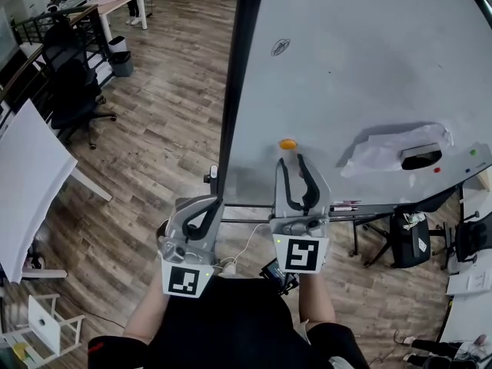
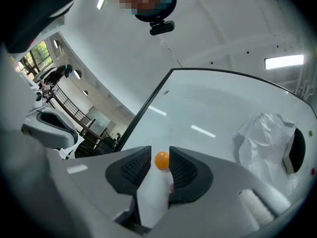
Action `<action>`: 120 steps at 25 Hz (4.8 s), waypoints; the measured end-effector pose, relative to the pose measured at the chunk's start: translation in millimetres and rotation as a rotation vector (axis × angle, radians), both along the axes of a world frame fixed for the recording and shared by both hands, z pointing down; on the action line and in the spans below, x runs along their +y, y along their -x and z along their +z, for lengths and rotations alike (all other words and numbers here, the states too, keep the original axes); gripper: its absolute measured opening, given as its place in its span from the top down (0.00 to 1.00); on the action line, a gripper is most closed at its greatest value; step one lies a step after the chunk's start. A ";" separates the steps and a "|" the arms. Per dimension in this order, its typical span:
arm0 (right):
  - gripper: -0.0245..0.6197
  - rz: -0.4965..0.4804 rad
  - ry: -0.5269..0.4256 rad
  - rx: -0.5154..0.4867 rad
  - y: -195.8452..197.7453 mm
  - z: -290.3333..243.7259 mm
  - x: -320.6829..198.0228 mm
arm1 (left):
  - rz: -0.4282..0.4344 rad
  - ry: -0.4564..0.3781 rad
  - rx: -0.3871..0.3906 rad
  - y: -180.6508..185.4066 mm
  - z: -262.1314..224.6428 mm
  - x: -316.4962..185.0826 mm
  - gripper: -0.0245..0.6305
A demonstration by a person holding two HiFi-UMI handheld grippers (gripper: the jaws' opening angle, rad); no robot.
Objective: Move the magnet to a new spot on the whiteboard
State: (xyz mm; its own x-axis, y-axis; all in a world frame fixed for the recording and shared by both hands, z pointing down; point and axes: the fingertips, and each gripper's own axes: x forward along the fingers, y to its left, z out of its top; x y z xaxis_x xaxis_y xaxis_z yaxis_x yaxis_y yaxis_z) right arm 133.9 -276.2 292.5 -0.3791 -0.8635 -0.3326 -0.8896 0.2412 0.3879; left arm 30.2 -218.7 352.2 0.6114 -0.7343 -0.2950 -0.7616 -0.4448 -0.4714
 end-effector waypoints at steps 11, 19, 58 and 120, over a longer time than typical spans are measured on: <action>0.81 0.021 0.008 -0.032 2.4 1.0 32.3 | 0.073 -0.008 0.001 -2.2 -2.4 20.7 0.96; 0.89 0.077 0.014 -0.039 3.7 6.7 53.7 | 0.116 -0.009 0.004 2.6 -1.5 35.2 0.96; 0.96 0.157 0.005 -0.021 86.2 26.6 194.4 | 0.251 -0.011 0.020 59.9 -0.2 136.1 0.96; 0.96 0.144 -0.011 0.045 117.4 48.6 241.4 | 0.289 -0.023 0.033 76.1 3.8 163.8 0.96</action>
